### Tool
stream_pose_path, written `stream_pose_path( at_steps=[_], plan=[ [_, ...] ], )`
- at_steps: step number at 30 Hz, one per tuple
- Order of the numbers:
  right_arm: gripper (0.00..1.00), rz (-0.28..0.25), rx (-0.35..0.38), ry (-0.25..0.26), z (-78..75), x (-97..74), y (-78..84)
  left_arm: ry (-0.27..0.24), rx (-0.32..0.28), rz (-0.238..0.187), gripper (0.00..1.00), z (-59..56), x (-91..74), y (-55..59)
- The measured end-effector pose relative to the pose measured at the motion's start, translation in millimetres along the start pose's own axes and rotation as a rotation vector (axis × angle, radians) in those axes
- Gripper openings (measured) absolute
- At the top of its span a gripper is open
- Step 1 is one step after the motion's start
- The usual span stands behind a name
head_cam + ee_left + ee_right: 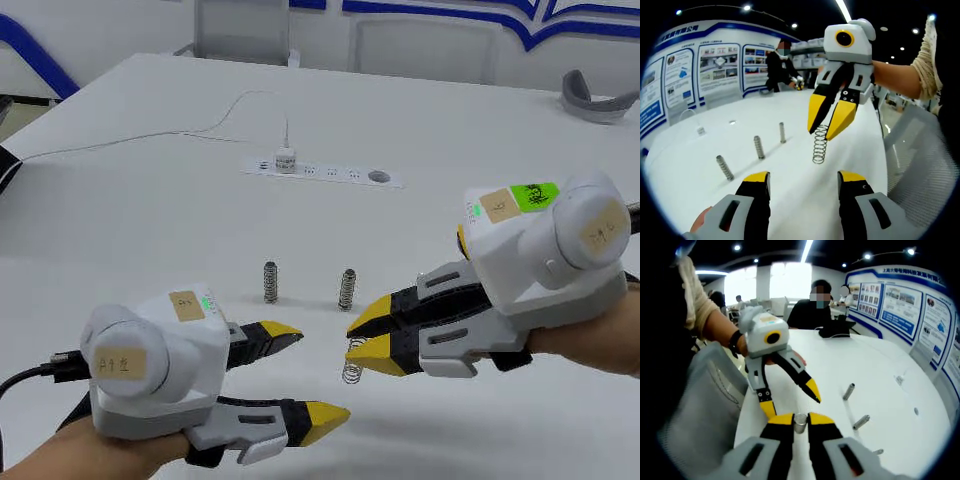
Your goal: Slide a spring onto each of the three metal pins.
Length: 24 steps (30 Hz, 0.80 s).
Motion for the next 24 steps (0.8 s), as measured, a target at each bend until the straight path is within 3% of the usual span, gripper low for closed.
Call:
stream_pose_path(
  at_steps=[15, 24],
  plan=[
    [0.11, -0.013, 0.021, 0.061, -20.0, -15.8, 1.2, -0.109, -0.044, 0.000, 0.63, 29.9, -19.6, 7.7],
    [0.12, -0.014, 0.037, 0.128, -40.8, -32.7, 1.7, -0.161, -0.066, -0.010, 0.64, 43.8, -29.1, 9.4]
  ],
)
Point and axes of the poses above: the centre of the closed fingertips' face, and the gripper's own axes: x roughly forward along the fingers, z roughly to its left, y roughly out of its underside, the point moved 1 cm from there along -x, roughly backward along the fingers, and after that the axes turned 4 degrees about -z, right-handed, at the moved point
